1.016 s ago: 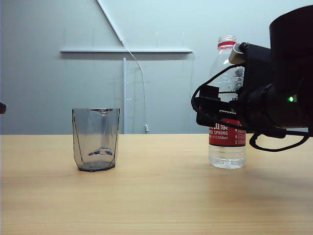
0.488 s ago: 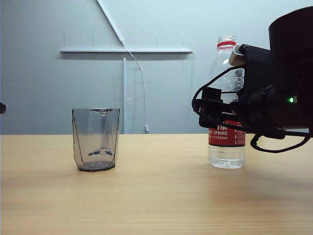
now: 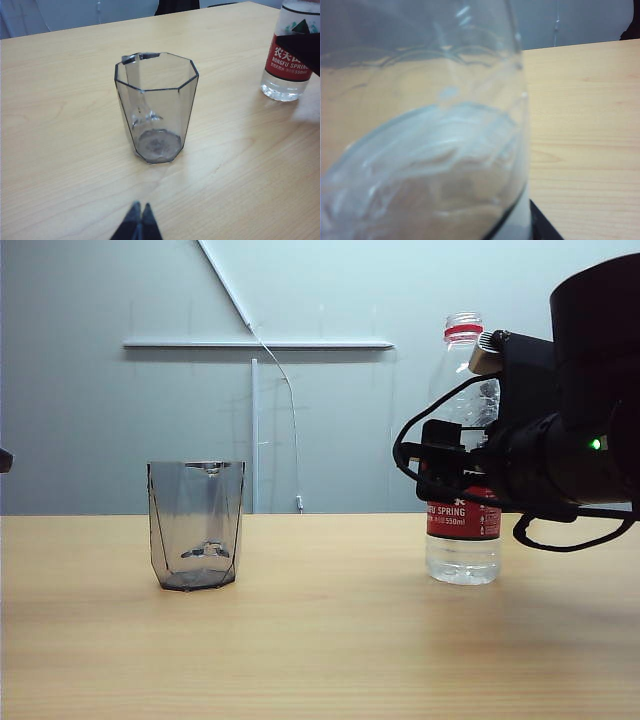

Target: Pick up the mineral water bottle on the table and pour water into the mug until it's half full.

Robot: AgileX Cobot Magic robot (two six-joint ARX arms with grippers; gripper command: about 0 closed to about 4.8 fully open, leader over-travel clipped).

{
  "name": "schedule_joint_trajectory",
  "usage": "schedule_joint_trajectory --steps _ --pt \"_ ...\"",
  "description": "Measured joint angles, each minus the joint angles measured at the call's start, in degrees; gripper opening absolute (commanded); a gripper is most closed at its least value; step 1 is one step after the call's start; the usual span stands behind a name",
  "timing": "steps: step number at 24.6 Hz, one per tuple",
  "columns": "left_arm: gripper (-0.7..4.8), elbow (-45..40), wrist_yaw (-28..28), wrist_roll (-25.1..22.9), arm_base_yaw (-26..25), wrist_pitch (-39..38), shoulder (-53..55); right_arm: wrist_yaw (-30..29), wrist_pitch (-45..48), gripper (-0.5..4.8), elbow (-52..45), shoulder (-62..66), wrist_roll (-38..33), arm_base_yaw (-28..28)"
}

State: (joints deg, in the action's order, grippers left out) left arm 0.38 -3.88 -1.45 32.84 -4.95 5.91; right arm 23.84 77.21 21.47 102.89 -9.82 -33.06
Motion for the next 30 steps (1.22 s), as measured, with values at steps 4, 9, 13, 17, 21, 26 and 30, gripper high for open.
schedule_joint_trajectory --steps 4,9,13,17,21,26,30 --pt "-0.02 0.0 0.0 0.0 0.0 0.0 0.0 -0.1 0.0 3.31 0.0 0.0 0.0 0.0" --pt "-0.02 0.0 0.0 0.0 0.0 0.0 0.0 -0.6 0.0 3.25 0.0 0.0 0.0 0.0" --pt "-0.02 0.0 0.0 0.0 0.0 0.0 0.0 -1.0 0.1 3.25 0.0 0.0 0.7 0.0" --pt "-0.02 0.0 0.0 0.0 0.0 0.0 0.0 -2.2 0.5 3.25 0.0 0.0 3.8 -0.5" --pt "-0.02 0.0 0.0 0.0 0.0 0.0 -0.2 -4.1 -0.4 3.26 -0.1 -1.2 6.3 -0.9" --pt "-0.02 0.0 0.0 0.0 -0.1 0.0 -0.4 -4.6 -2.0 3.25 0.5 -3.9 12.4 -2.9" --pt "-0.02 0.0 0.0 0.0 -0.1 0.0 -0.4 -4.6 -8.3 3.25 3.2 -5.5 17.5 -4.5"
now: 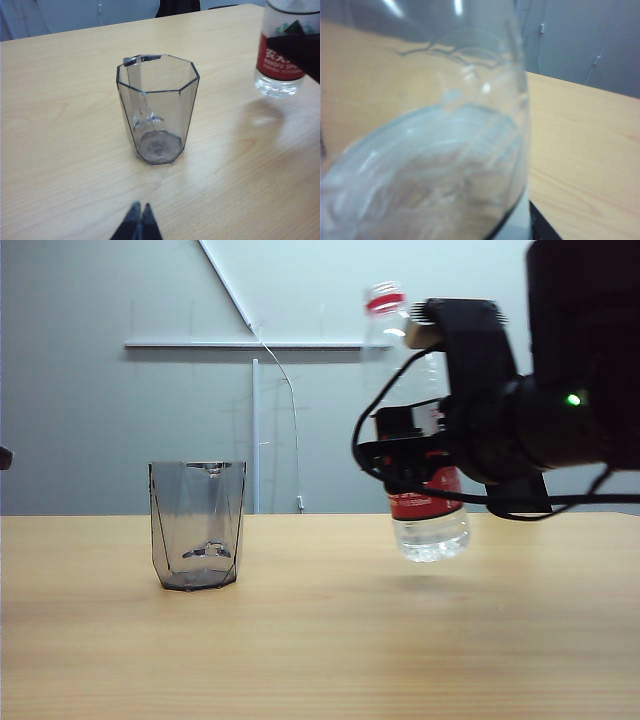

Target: Pick up the mineral water bottle on the table and pour water into the mug until it's half full.

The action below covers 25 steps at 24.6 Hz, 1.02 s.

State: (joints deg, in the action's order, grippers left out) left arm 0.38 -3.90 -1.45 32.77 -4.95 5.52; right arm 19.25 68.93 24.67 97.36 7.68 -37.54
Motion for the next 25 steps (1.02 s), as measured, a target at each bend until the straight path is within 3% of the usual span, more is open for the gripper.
schedule_joint_trajectory --steps 5,8,13,15,25 --pt "-0.02 0.0 0.0 0.0 -0.1 0.0 0.0 -0.4 -8.0 3.25 5.0 -0.3 5.7 -1.7" --pt "-0.02 0.0 0.0 0.0 -3.3 0.0 0.0 -1.5 -17.0 3.24 10.5 -0.3 10.2 -2.6" --pt "-0.02 0.0 -0.1 0.0 -7.4 0.0 -1.2 -1.5 -23.8 3.24 14.2 -0.3 14.8 -2.7" --pt "-0.02 0.0 -0.1 0.0 -8.5 0.0 -3.3 -1.4 -28.5 3.24 16.7 -0.3 20.1 -2.8" --pt "-0.02 0.0 0.0 0.0 -8.8 0.0 -4.6 -1.3 -33.7 3.23 19.4 -0.3 35.1 -2.9"
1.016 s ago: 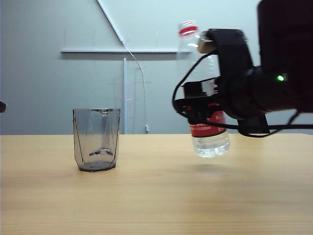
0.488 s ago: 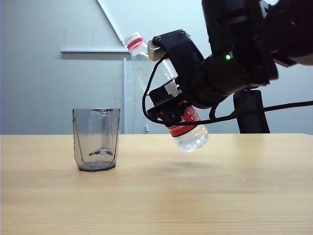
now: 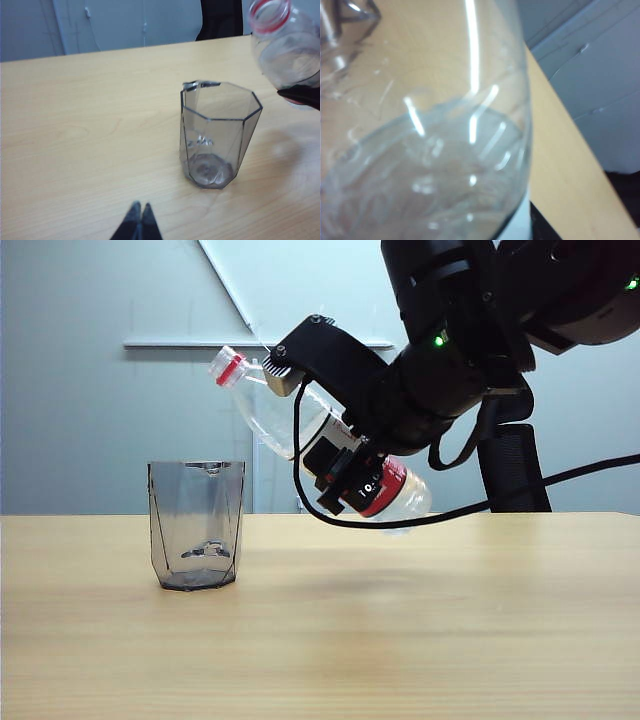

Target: Pick up the mineral water bottle on the table and pour water into the mug until it's half full.

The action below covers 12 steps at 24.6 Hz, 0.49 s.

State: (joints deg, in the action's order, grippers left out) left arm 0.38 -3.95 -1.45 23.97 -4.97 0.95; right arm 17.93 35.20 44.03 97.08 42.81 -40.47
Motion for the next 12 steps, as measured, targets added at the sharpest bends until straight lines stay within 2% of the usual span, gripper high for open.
schedule_joint_trajectory --steps 8,12 --pt "-0.02 0.0 0.0 0.0 0.0 0.0 -0.6 2.3 0.2 3.23 0.6 0.0 9.2 0.0" --pt "-0.02 0.0 0.0 0.0 0.0 0.0 -0.6 3.7 0.2 3.23 0.6 0.0 11.5 0.0"
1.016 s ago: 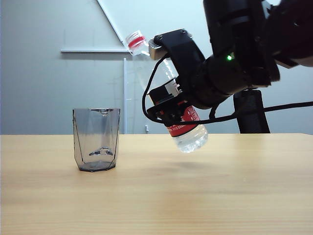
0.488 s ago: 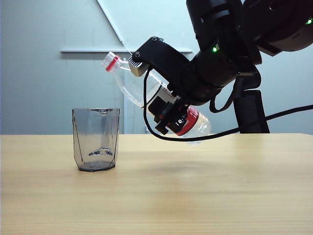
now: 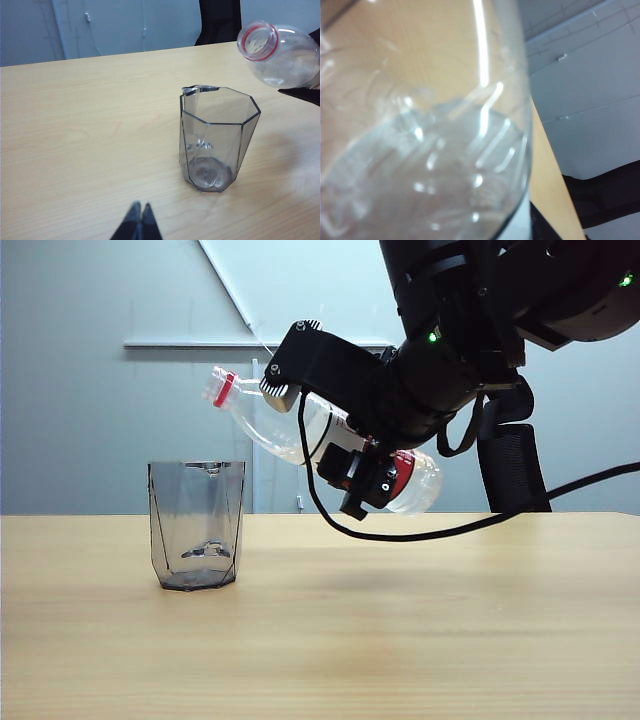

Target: Pick up the mineral water bottle on the table and pour water into the mug until it's half full.

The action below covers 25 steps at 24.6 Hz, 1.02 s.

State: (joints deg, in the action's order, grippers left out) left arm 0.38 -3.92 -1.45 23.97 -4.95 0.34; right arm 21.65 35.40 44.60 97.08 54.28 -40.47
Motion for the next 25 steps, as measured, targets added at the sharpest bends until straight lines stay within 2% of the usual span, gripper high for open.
schedule_joint_trajectory --steps 6,25 --pt "-0.02 0.0 0.0 0.0 0.0 0.0 0.0 1.9 0.0 3.23 0.0 0.0 6.1 0.0" --pt "-0.02 0.0 0.0 0.0 0.0 0.0 0.0 5.1 2.6 3.23 0.0 0.0 14.4 0.0"
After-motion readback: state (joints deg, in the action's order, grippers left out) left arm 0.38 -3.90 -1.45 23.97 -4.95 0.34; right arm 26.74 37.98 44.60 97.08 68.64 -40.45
